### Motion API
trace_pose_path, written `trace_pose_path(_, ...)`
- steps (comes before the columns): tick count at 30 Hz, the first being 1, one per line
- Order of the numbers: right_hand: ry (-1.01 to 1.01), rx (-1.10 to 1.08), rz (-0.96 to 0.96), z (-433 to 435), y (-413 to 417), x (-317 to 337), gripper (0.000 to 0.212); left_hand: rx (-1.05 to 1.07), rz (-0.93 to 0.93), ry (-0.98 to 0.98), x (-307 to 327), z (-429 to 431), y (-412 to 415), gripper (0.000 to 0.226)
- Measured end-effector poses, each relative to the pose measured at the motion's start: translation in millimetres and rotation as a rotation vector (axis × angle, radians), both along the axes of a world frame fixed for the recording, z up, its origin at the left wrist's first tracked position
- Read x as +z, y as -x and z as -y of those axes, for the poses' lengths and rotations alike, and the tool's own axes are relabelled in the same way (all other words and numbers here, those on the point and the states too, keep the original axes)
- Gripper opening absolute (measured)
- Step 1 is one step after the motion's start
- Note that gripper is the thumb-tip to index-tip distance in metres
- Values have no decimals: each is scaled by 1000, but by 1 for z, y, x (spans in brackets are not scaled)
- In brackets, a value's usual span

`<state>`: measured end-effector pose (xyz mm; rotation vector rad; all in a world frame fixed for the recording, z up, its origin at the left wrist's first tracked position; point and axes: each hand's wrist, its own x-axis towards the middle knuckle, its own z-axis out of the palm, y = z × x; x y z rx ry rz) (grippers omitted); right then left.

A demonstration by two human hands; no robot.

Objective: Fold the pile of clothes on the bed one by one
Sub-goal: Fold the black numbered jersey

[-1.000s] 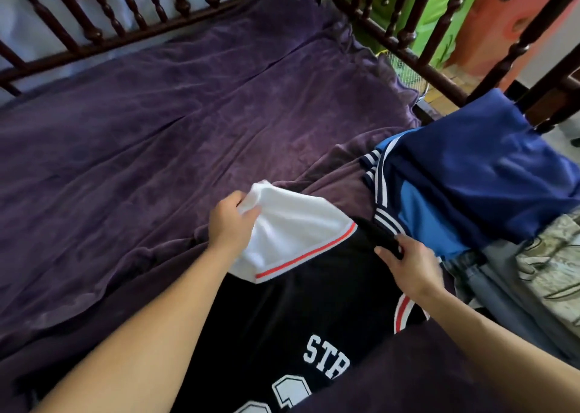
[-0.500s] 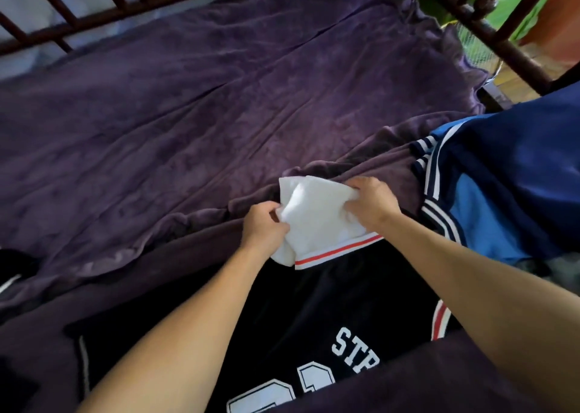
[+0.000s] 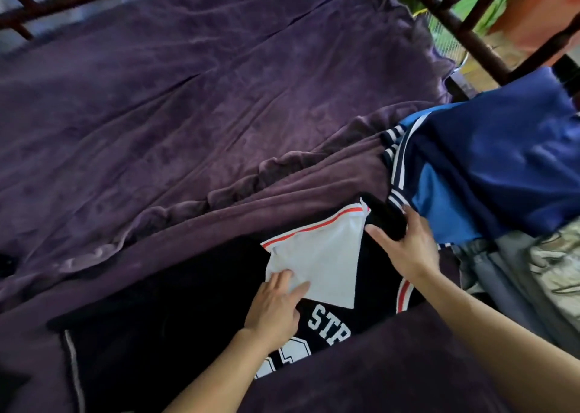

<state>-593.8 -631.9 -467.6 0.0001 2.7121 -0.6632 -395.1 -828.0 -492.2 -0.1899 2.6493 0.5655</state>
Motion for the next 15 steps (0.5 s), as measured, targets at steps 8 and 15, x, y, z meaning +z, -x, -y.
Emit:
trace_pose_path(8,177,81,224,5,2,36,14,364,-88,-148,16,3,-30,42)
trace_pose_path(15,308,350,316,89,-68,122,20,772,1,-107,65,53,-139,30)
